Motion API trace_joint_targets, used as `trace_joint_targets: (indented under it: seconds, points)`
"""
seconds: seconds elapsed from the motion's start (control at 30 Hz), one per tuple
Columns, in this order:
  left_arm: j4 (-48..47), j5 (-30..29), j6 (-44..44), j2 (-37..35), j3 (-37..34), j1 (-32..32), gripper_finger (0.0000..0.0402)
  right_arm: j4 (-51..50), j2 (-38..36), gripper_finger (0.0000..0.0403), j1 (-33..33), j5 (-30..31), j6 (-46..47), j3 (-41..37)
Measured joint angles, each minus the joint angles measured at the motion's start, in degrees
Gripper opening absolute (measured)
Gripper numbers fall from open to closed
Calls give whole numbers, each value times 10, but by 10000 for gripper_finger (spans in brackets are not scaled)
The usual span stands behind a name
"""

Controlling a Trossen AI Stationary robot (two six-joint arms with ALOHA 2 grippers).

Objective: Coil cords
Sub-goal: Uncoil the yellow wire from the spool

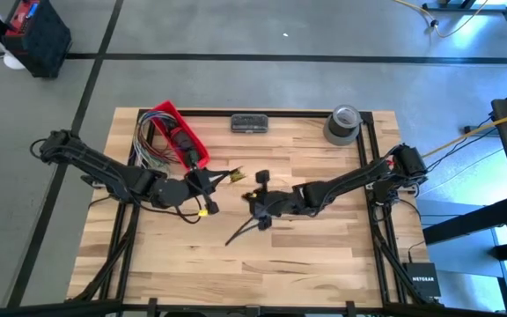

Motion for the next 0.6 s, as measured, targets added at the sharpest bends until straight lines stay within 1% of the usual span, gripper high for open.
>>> trace_joint_targets:
  seconds: [0.07, 0.1, 0.2, 0.33, 0.4, 0.47, 0.6]
  points:
    - [-10, -1, 9, -2, 0, -9, 5, -36, -8, 4, 0, 65, 0, 0]
    - [-15, -2, 10, -4, 0, -12, 5, -47, -13, 4, 0, 85, 0, 0]
    - [-39, -4, 4, -14, 0, -23, 5, -87, -25, 4, 0, 135, 5, 1]
    - [-92, -4, -15, -26, 0, -31, 5, -138, -52, 4, 0, 205, 38, 0]
    - [-121, -4, -30, -31, 0, -31, 5, -157, -67, 4, 0, 231, 57, 0]
    - [-145, -3, -41, -32, 0, -28, 5, -173, -84, 4, 3, 243, 76, 0]
    - [-177, -3, -64, -33, 0, -18, 5, -170, -106, 4, 19, 264, 93, 0]
